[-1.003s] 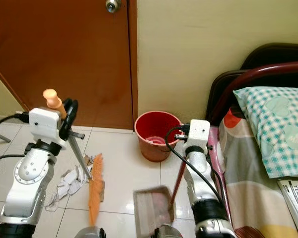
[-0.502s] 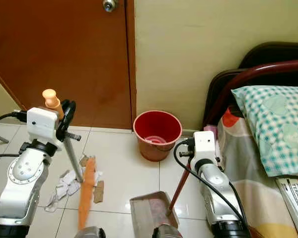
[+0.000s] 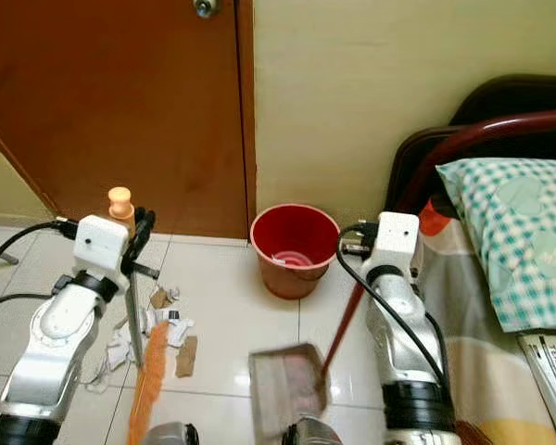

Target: Sweep floor

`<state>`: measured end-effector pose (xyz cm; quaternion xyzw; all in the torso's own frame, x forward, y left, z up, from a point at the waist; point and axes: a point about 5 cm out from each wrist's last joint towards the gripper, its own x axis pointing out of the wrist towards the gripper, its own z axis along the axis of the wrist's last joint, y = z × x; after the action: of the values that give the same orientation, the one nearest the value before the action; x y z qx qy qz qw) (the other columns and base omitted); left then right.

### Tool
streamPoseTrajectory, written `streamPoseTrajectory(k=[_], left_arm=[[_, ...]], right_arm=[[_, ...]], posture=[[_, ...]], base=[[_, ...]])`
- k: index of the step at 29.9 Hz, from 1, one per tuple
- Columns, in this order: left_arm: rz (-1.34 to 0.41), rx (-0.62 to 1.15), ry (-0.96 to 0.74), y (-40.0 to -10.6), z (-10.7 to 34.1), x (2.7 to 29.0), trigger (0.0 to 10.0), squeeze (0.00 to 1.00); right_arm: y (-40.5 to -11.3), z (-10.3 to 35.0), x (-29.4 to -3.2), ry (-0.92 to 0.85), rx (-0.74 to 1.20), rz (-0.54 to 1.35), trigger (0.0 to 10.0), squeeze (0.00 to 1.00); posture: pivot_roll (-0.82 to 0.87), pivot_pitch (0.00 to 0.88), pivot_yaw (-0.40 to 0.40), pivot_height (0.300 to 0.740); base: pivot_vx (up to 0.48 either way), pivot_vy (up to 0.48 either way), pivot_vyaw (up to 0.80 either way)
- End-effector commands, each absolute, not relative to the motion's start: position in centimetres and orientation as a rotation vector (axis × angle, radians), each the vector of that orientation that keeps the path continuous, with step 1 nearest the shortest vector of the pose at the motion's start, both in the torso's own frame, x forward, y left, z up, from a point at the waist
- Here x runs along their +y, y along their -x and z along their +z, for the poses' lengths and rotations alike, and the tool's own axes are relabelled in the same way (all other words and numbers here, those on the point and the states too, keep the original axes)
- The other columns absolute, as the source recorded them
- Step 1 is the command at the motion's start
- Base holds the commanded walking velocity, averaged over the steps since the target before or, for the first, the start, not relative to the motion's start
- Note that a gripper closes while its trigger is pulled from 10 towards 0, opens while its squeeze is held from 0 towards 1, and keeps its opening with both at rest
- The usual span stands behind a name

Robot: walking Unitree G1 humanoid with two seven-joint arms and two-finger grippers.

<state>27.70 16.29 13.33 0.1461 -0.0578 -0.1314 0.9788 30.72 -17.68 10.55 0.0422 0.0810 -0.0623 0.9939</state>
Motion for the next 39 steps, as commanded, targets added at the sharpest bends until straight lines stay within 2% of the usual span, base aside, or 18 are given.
streamPoseTrajectory(k=[1, 8, 24, 29, 30, 35, 39], left_arm=[[-0.296, -0.139, -0.295, -27.9, 13.5, 15.4, 10.0, 0.0], [-0.344, -0.141, -0.27, -28.3, 13.1, 13.9, 10.0, 0.0], [-0.481, -0.139, -0.112, -28.8, 13.7, 9.8, 10.0, 0.0], [-0.499, -0.115, 0.02, -28.8, 14.1, 9.2, 10.0, 0.0], [-0.483, -0.107, 0.098, -29.0, 14.4, 9.2, 10.0, 0.0], [-0.419, -0.114, 0.265, -29.5, 15.6, 9.4, 10.0, 0.0], [-0.37, -0.146, 0.311, -29.8, 16.7, 10.0, 10.0, 0.0]], right_arm=[[-31.3, 11.5, -17.8, -0.121, 0.1, -0.148, 10.0, 0.0], [-32.1, 11.5, -17.3, -0.051, 0.049, -0.193, 10.0, 0.0], [-32.5, 9.0, -13.4, 0.071, 0.028, -0.233, 10.0, 0.0], [-32.4, 8.7, -12.7, 0.077, 0.021, -0.221, 10.0, 0.0], [-32.4, 8.6, -12.7, 0.076, 0.022, -0.226, 10.0, 0.0], [-32.5, 8.5, -12.9, 0.084, 0.012, -0.235, 10.0, 0.0], [-32.5, 8.4, -13.0, 0.085, 0.01, -0.236, 10.0, 0.0]], posture=[[0.04, 0.102, -0.021, 0.74], [0.04, 0.105, -0.017, 0.74], [0.05, 0.136, -0.003, 0.74], [0.06, 0.144, 0.001, 0.74], [0.05, 0.146, 0.0, 0.74], [0.05, 0.146, 0.0, 0.74], [0.05, 0.149, -0.006, 0.74]], base=[[0.0, 0.0, 0.0], [0.0, 0.0, 0.0], [0.0, 0.0, 0.0], [0.0, 0.0, 0.0], [0.0, 0.0, 0.0], [0.0, 0.0, 0.0], [0.0, 0.0, 0.0]])
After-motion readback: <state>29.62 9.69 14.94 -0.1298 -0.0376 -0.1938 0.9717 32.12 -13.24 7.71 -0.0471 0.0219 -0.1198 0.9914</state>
